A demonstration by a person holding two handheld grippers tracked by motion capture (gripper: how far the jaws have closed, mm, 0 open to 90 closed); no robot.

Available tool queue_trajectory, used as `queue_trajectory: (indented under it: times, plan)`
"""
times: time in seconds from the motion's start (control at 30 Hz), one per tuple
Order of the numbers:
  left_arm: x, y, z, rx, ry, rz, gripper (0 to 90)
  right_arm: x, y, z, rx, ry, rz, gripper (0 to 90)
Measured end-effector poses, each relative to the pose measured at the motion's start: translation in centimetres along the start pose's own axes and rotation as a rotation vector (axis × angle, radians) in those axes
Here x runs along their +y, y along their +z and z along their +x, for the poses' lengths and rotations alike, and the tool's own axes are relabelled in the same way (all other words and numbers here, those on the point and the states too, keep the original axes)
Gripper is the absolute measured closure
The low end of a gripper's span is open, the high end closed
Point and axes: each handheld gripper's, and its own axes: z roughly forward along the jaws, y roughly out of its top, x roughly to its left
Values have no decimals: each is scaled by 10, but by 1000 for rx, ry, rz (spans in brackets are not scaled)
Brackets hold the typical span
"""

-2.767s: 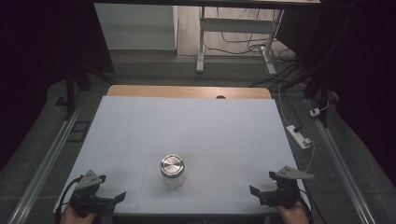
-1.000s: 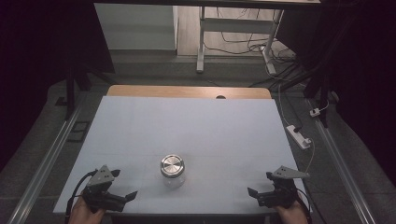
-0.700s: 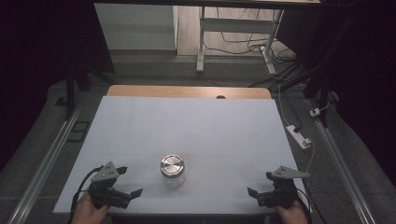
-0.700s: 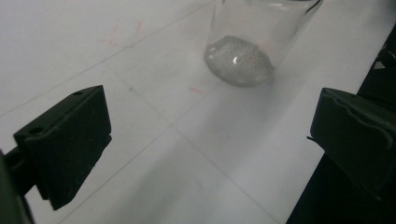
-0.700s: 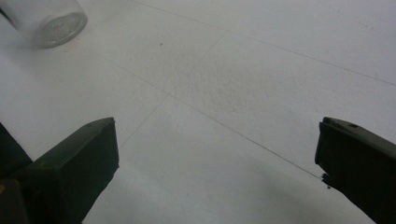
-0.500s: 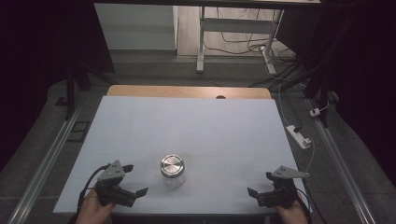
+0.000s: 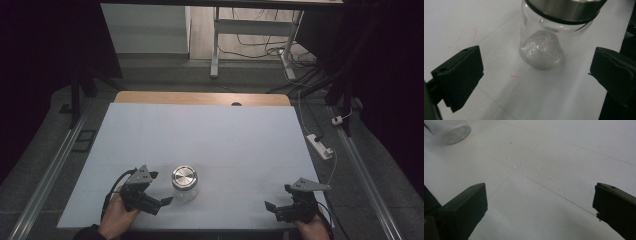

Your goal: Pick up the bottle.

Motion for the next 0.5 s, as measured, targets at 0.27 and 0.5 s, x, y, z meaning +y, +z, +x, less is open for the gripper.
queue_trajectory:
  times: [0.27,0.5]
  plan:
    - [11,18,-1,-20,36,8,0,0,0,0,2,-2,2,0]
    - [20,34,0,-65,52,-1,0,0,0,0,4,-5,4,0]
